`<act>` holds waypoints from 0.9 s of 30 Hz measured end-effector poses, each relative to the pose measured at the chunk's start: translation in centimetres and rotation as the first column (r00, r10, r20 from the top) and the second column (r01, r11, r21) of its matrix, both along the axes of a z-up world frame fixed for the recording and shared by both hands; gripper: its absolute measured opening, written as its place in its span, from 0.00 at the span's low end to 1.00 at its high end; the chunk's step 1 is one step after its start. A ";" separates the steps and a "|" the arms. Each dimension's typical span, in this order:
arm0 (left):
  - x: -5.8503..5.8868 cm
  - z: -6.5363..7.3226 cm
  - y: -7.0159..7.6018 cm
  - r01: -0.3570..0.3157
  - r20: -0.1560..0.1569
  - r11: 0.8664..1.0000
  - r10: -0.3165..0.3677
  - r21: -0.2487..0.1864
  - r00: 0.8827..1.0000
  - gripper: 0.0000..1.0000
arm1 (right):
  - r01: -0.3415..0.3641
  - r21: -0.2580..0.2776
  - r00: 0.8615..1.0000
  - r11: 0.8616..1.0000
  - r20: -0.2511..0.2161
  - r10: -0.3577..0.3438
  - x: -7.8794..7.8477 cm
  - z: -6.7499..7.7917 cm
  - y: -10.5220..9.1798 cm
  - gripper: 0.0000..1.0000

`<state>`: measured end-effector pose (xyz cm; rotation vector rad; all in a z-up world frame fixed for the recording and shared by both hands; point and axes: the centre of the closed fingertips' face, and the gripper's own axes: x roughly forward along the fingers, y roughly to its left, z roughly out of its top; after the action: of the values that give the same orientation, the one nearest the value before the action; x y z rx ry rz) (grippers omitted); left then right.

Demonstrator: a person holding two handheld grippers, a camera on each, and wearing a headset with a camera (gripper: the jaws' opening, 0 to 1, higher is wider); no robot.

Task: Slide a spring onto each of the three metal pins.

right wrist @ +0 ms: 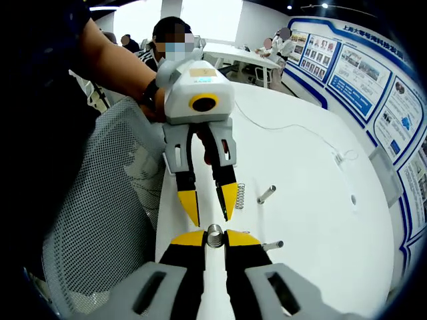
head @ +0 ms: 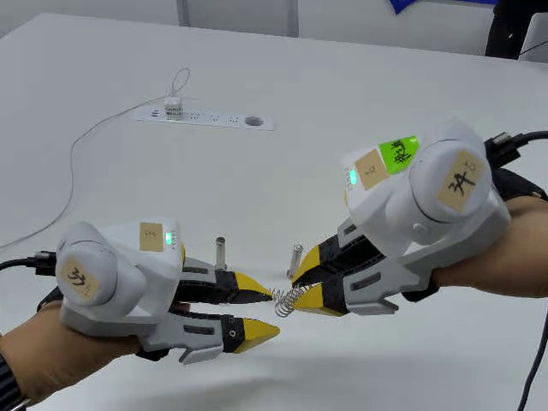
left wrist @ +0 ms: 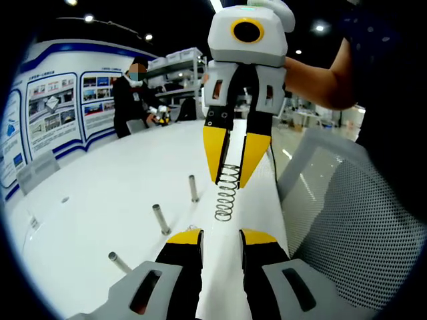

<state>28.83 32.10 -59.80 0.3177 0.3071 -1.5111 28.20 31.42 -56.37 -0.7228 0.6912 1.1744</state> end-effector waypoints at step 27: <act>2.4 1.1 5.5 -0.233 -0.050 0.970 0.230 -0.068 0.972 0.37 | 0.188 -0.119 0.981 0.975 0.064 -0.181 4.6 2.0 -8.7 0.12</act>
<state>31.22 37.60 -58.65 0.1850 0.3097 -1.2964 32.75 22.71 -54.37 -0.7745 0.7753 0.9455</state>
